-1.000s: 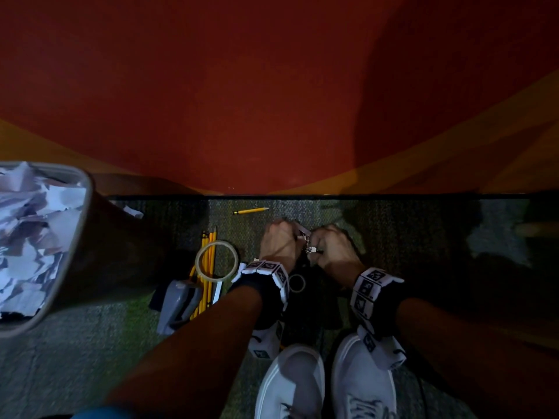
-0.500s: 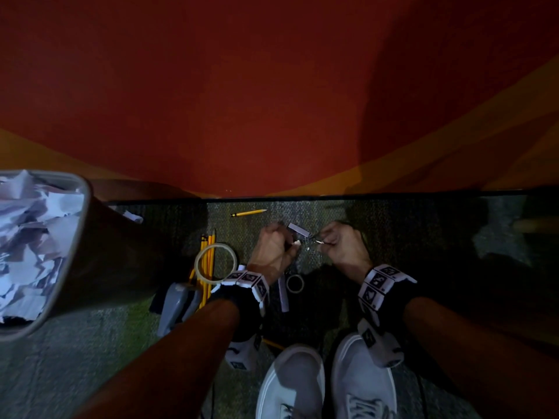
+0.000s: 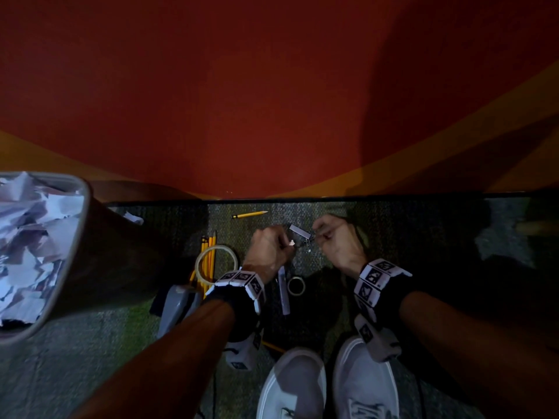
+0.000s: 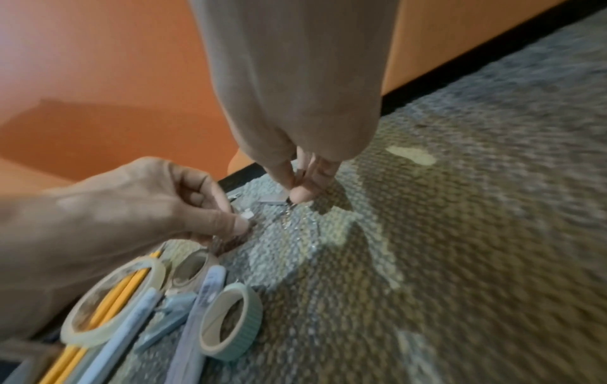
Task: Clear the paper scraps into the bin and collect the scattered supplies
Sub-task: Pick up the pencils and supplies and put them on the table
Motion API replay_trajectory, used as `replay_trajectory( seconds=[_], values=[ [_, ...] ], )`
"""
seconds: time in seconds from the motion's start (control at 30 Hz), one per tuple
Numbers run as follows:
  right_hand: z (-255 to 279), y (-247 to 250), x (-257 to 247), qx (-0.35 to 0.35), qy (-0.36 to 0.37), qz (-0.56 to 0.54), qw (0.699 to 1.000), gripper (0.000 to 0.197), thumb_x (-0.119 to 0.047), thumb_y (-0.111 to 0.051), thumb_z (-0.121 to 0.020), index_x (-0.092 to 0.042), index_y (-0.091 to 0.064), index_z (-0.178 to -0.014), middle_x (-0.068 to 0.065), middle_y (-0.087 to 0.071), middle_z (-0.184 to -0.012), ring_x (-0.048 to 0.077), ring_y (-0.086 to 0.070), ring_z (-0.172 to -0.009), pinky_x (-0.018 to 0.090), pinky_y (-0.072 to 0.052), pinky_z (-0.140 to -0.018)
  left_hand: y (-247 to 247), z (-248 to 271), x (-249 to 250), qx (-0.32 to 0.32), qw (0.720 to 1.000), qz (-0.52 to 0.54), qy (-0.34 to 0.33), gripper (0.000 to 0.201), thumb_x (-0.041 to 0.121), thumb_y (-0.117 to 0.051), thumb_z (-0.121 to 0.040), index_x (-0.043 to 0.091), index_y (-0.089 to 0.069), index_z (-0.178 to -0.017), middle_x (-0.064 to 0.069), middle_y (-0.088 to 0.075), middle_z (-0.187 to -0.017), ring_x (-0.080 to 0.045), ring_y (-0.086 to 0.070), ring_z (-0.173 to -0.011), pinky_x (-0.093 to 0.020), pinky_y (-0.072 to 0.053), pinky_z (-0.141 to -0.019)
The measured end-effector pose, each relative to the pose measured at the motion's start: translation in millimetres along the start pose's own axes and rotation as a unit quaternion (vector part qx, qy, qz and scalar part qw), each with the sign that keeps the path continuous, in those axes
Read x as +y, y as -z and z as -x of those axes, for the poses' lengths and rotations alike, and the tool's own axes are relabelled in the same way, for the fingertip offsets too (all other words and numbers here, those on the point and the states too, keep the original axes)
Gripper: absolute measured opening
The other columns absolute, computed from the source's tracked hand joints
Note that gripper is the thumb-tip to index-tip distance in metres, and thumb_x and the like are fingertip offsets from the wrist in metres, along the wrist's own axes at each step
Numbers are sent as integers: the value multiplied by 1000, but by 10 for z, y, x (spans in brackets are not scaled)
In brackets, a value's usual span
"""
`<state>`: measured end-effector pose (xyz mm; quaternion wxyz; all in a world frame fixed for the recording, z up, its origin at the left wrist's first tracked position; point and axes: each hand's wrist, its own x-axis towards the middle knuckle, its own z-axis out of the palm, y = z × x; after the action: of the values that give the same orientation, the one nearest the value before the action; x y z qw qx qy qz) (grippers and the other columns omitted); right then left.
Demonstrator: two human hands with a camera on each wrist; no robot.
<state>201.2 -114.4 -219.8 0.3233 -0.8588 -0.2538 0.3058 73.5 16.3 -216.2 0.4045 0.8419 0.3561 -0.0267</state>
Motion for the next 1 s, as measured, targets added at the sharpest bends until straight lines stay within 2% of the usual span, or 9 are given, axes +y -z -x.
replay_trajectory(
  seconds=[0.1,0.17,0.27,0.4,0.53,0.67,0.77,0.9,1.0],
  values=[
    [-87,-52,-43,-11,32,22,999,22,5,-56,-85,-13,-69,-80,11,-67,-76,9,-55,-56,20,-44,-51,0,-33,-30,15,1000,9,24,22,10,-76,-71,21,-57,-69,3,-67,-67,-17,-63,-68,-31,-51,-63],
    [-148,-105,-66,-28,51,69,996,18,-2,-58,-87,-17,-68,-85,7,-66,-84,21,-61,-75,27,-48,-63,-7,-53,-43,22,999,22,39,28,10,-77,-70,23,-55,-80,5,-70,-70,-16,-65,-71,-28,-50,-65],
    [-197,-184,-111,-41,80,134,987,10,-11,-63,-89,-8,-67,-99,5,-57,-100,25,-56,-91,34,-48,-77,-28,-87,-74,36,997,44,47,31,9,-77,-71,23,-59,-91,6,-72,-71,-13,-66,-71,-22,-47,-65],
    [-207,-261,-112,-43,106,196,974,10,-13,-66,-86,-8,-65,-94,6,-51,-102,28,-54,-97,39,-49,-78,-26,-123,-62,63,994,70,59,13,6,-74,-77,18,-69,-78,4,-65,-62,-11,-60,-59,-12,-41,-55],
    [-164,-152,-224,-69,93,184,976,3,-10,-60,-85,-9,-62,-83,5,-51,-97,29,-55,-89,39,-50,-75,16,-141,-9,56,992,78,84,18,4,-74,-74,21,-67,-73,3,-69,-69,-21,-68,-76,-23,-52,-74],
    [-64,92,-390,-21,65,117,991,5,-13,-63,-88,-11,-67,-85,-1,-54,-101,15,-55,-74,30,-47,-67,163,-98,137,64,988,118,75,23,-1,-73,-71,21,-66,-71,-4,-72,-72,-22,-69,-75,-22,-52,-70],
    [79,378,-547,16,75,51,996,5,-11,-67,-87,-8,-68,-83,0,-52,-96,16,-54,-82,29,-45,-72,416,1,404,61,988,131,51,16,-2,-72,-75,14,-69,-79,-3,-70,-75,-15,-64,-68,-14,-48,-60],
    [390,1004,-955,33,127,50,990,5,-15,-68,-87,-10,-70,-85,0,-56,-89,17,-55,-86,29,-45,-77,756,171,851,77,984,161,14,22,11,-76,-68,29,-66,-74,1,-73,-78,-24,-69,-83,-31,-58,-78],
    [685,1434,-1264,87,93,69,989,15,-20,-70,-87,-25,-63,-75,-3,-55,-93,17,-55,-86,24,-39,-73,1048,381,1324,79,979,188,-28,18,13,-77,-71,27,-66,-75,10,-70,-70,-14,-69,-76,-34,-57,-81]
  ],
)
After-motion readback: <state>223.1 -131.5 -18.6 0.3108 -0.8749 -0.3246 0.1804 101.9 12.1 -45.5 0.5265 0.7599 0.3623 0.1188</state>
